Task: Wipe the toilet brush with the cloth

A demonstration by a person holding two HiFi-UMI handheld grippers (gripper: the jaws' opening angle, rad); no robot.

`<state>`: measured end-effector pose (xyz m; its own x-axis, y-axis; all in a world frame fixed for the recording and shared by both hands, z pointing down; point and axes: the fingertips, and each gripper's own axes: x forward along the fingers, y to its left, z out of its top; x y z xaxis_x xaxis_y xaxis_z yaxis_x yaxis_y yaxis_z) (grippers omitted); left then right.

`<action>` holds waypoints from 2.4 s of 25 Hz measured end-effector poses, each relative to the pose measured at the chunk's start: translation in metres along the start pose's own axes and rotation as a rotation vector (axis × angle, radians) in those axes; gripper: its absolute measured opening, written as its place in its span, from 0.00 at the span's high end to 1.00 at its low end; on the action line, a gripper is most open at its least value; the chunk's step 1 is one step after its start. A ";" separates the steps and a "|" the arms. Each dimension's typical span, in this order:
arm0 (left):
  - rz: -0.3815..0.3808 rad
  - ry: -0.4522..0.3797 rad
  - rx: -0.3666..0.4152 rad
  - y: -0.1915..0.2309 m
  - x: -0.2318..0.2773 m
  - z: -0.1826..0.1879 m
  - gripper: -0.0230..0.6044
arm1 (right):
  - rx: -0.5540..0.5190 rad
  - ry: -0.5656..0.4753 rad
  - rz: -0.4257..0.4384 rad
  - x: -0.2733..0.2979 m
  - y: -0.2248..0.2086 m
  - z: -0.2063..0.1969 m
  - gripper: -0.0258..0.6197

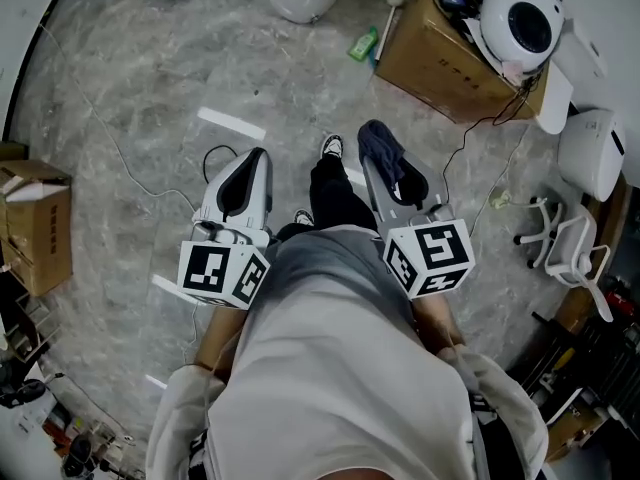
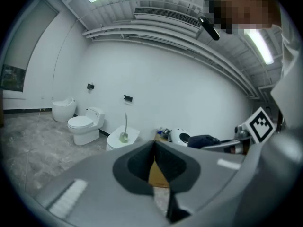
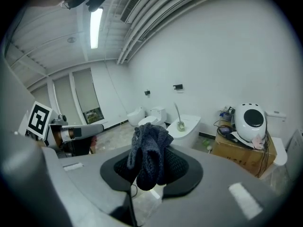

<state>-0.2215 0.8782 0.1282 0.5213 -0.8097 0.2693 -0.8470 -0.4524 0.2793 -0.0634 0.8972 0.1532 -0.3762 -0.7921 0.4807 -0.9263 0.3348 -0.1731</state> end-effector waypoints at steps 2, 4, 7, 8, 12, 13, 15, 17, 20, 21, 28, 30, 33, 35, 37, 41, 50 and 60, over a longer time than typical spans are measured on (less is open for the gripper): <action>0.027 0.003 -0.004 0.009 0.024 0.011 0.96 | 0.000 -0.015 0.006 0.016 -0.017 0.016 0.81; 0.050 -0.004 -0.003 0.014 0.048 0.024 0.96 | 0.001 -0.027 0.014 0.031 -0.034 0.032 0.81; 0.070 -0.020 0.014 0.018 0.089 0.044 0.96 | 0.001 -0.036 0.031 0.054 -0.064 0.055 0.81; 0.075 -0.023 0.021 0.017 0.102 0.050 0.96 | 0.001 -0.039 0.038 0.061 -0.075 0.061 0.81; 0.087 -0.046 0.045 0.015 0.153 0.070 0.96 | -0.015 -0.058 0.061 0.090 -0.116 0.089 0.81; 0.090 -0.053 0.046 0.015 0.163 0.075 0.96 | -0.019 -0.061 0.068 0.096 -0.125 0.096 0.81; 0.101 -0.062 0.052 0.014 0.180 0.085 0.96 | -0.025 -0.069 0.082 0.107 -0.139 0.108 0.81; 0.111 -0.069 0.067 0.013 0.195 0.095 0.96 | -0.027 -0.084 0.093 0.117 -0.151 0.120 0.81; 0.123 -0.080 0.081 0.011 0.213 0.105 0.96 | -0.031 -0.100 0.105 0.129 -0.166 0.131 0.81; 0.123 -0.083 0.083 0.011 0.217 0.107 0.96 | -0.031 -0.102 0.110 0.132 -0.170 0.133 0.81; 0.115 -0.077 0.082 0.013 0.244 0.114 0.96 | -0.066 -0.126 0.199 0.151 -0.173 0.144 0.79; 0.101 -0.076 0.081 0.013 0.251 0.117 0.96 | -0.040 -0.134 0.261 0.152 -0.166 0.151 0.80; 0.070 -0.079 0.088 0.016 0.265 0.126 0.96 | -0.034 -0.142 0.266 0.160 -0.167 0.163 0.80; 0.051 -0.088 0.094 0.020 0.277 0.132 0.96 | -0.059 -0.145 0.235 0.168 -0.172 0.170 0.80; 0.023 -0.101 0.086 0.026 0.293 0.139 0.96 | -0.064 -0.151 0.223 0.178 -0.176 0.176 0.80; -0.027 -0.085 0.088 0.043 0.327 0.153 0.96 | -0.100 -0.173 0.189 0.204 -0.179 0.196 0.80; -0.075 -0.030 0.088 0.118 0.400 0.190 0.96 | -0.114 -0.187 0.072 0.292 -0.187 0.255 0.79; -0.115 0.019 0.098 0.209 0.475 0.241 0.96 | -0.113 -0.100 -0.007 0.393 -0.195 0.303 0.79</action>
<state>-0.1759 0.3091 0.0927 0.6167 -0.7436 0.2583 -0.7871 -0.5769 0.2184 -0.0377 0.3664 0.1155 -0.3756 -0.8395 0.3927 -0.9223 0.3802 -0.0694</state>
